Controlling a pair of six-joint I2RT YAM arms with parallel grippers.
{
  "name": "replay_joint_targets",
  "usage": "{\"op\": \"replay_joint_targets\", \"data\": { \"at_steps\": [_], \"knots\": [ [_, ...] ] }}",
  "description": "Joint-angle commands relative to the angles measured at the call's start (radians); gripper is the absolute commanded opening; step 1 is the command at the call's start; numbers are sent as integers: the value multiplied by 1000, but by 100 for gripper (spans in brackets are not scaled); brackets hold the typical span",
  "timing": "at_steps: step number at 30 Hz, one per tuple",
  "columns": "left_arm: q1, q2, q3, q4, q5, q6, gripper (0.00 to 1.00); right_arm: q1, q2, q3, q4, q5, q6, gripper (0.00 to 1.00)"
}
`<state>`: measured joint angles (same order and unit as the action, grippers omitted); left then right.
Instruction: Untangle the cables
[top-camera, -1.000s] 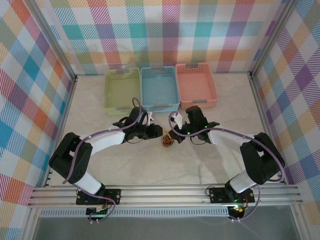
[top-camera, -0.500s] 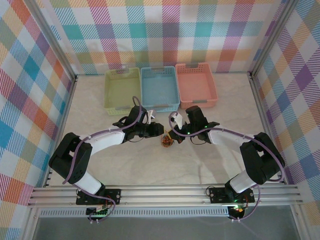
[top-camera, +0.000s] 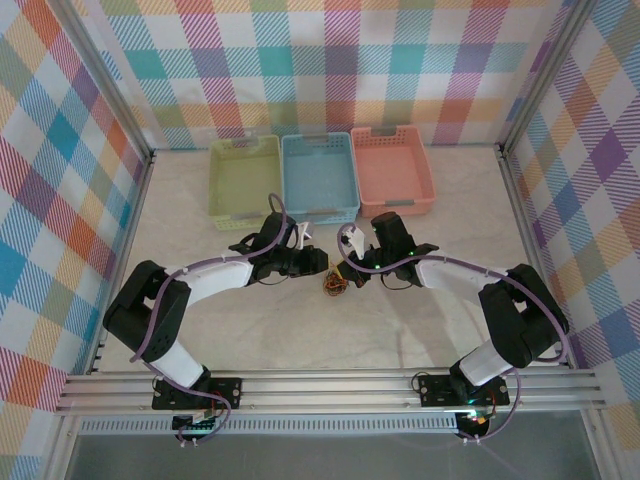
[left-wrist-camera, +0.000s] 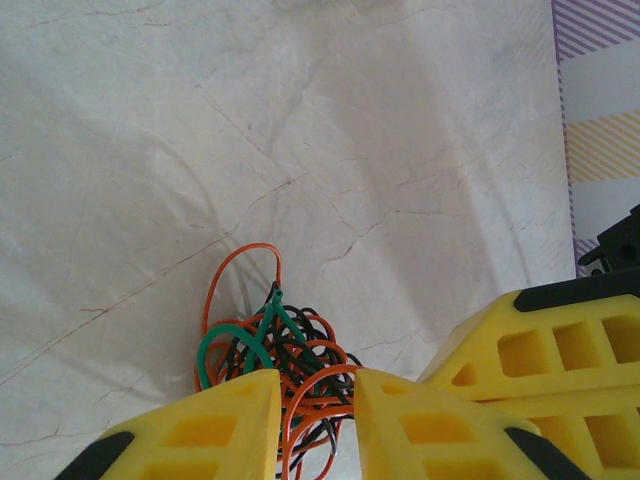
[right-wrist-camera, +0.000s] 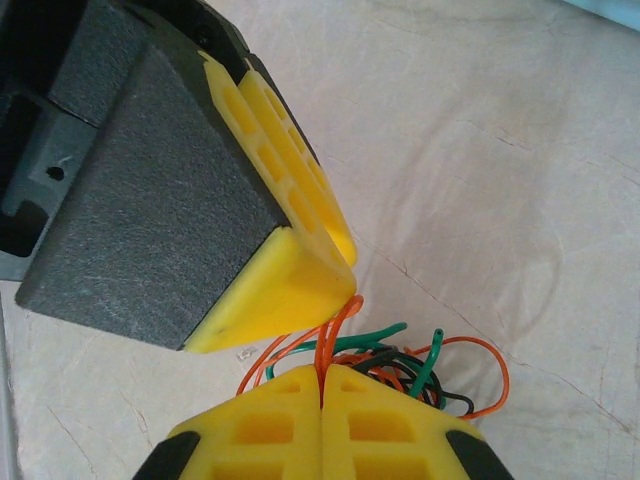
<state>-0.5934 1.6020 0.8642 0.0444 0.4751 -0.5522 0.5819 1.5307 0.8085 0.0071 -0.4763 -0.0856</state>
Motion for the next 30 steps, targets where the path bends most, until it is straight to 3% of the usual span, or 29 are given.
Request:
{"op": "replay_joint_targets", "data": {
  "at_steps": [1, 5, 13, 30],
  "knots": [
    [-9, 9, 29, -4, 16, 21, 22, -5, 11, 21, 8, -28, 11, 0],
    [-12, 4, 31, -19, 11, 18, 20, -6, 6, 18, 11, -8, 15, 0],
    [-29, -25, 15, -62, -6, 1, 29, -14, 9, 20, 8, 24, 28, 0],
    [-45, -28, 5, -106, -11, -3, 22, -21, 14, 24, 5, 33, 32, 0]
  ]
}}
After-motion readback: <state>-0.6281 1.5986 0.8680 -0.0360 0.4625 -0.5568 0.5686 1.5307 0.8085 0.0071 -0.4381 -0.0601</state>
